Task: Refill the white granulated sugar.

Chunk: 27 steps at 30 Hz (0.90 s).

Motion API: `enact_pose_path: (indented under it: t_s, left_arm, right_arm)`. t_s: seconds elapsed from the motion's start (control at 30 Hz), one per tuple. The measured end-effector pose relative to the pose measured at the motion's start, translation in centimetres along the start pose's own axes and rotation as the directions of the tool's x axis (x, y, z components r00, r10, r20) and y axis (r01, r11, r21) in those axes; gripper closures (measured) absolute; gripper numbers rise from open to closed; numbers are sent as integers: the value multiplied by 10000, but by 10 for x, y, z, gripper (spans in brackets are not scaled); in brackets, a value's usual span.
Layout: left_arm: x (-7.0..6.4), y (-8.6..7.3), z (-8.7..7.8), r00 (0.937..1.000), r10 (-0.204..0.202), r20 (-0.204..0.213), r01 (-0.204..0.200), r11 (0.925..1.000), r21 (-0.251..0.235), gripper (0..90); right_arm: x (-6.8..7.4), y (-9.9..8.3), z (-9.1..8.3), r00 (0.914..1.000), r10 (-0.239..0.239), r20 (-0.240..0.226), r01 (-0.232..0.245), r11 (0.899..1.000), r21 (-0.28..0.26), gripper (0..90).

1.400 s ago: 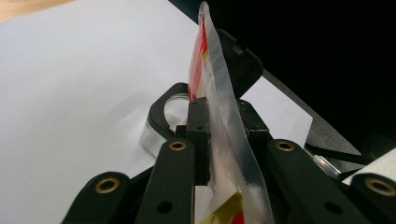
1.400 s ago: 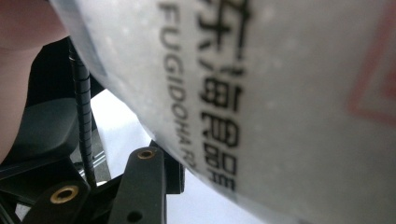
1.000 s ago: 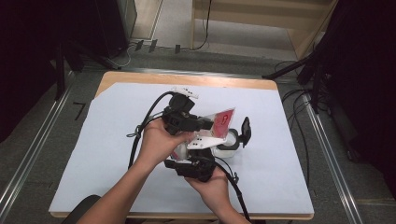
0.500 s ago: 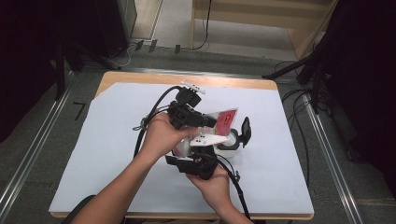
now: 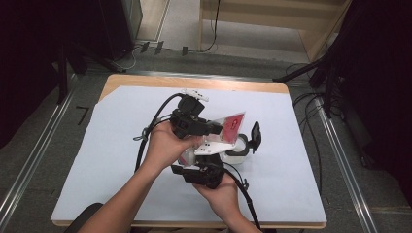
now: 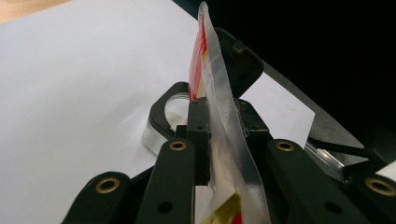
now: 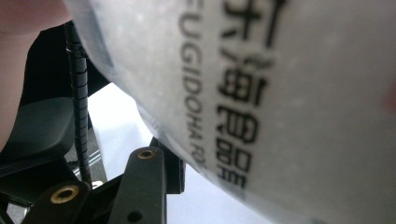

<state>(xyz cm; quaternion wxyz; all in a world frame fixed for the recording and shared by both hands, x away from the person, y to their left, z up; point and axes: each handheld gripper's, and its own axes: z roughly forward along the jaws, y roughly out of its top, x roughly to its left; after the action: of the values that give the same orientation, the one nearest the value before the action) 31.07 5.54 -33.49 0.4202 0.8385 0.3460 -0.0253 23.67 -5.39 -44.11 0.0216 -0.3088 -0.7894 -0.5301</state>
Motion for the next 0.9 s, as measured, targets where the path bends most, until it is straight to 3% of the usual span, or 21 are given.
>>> enact_pose_path:
  t_s: [0.73, 0.9]
  left_arm:
    - [1, 0, -2, 9999, -97, -80, 95, 9997, -211, 795]
    - [1, 0, -1, 9998, -85, -167, 83, 9999, -102, 791]
  right_arm:
    - [1, 1, -1, 9993, -321, 198, 320, 9995, 46, 636]
    - [0, 0, 0, 9994, -328, 47, 328, 9994, 53, 636]
